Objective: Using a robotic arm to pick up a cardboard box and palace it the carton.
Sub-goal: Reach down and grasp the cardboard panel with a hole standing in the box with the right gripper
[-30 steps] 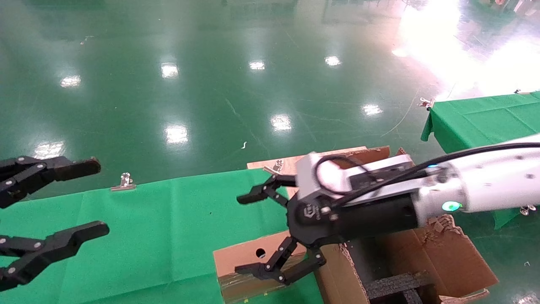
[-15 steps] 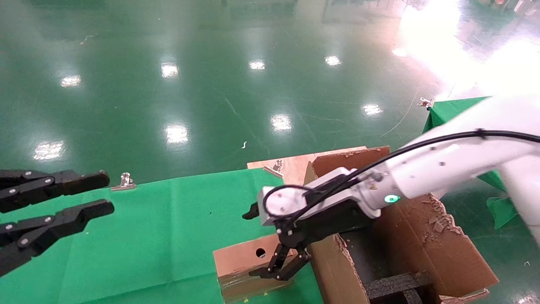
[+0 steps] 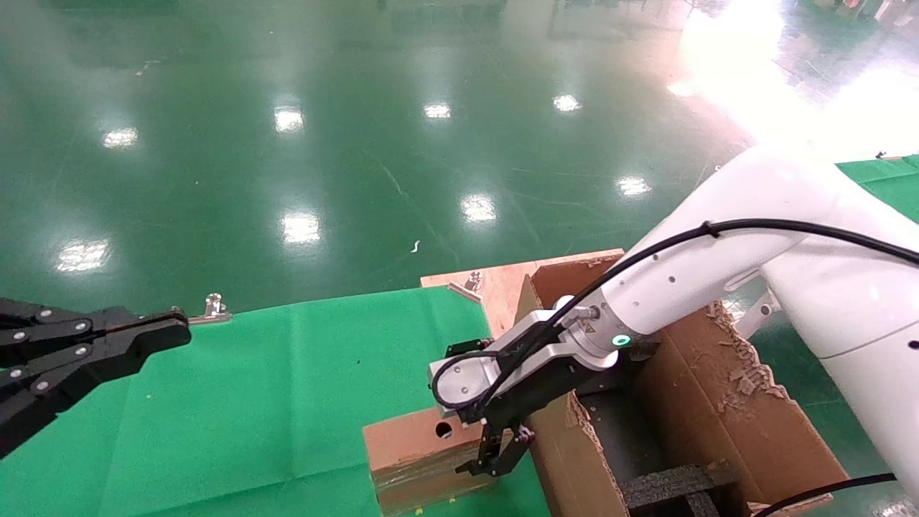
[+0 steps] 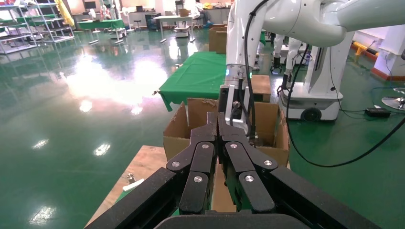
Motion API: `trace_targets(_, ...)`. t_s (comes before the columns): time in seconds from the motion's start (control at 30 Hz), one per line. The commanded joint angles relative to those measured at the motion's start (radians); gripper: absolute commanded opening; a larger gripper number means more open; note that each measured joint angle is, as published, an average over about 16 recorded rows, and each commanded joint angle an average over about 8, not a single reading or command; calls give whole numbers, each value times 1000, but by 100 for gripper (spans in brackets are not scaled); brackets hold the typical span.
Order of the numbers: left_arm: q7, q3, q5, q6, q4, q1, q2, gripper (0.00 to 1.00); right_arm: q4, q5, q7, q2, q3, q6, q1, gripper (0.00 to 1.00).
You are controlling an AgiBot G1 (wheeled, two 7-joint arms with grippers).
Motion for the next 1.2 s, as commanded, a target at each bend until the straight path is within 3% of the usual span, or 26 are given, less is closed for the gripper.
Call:
trace_targets(0.03,0,0,0,0,0,0,0,71,-7,-16,-14,-10,-14,2,8,68)
trace_targets(0.1,0,0,0,0,0,0,0,95,-12,-23,-20,-16,-21,3,12,43)
trace_targets(0.13,0,0,0,0,0,0,0,100,-13,-26,-22,-19,-24,2,13,30)
trace_targets(0.2,0,0,0,0,0,0,0,100,-15,-29,-23,-22,-28,2,16,6)
trace_targets(0.23,0,0,0,0,0,0,0,100,-16,-31,-25,-23,-30,2,17,0)
trace_targets(1.2,0,0,0,0,0,0,0,100,-9,-18,-19,-12,-17,2,9,0)
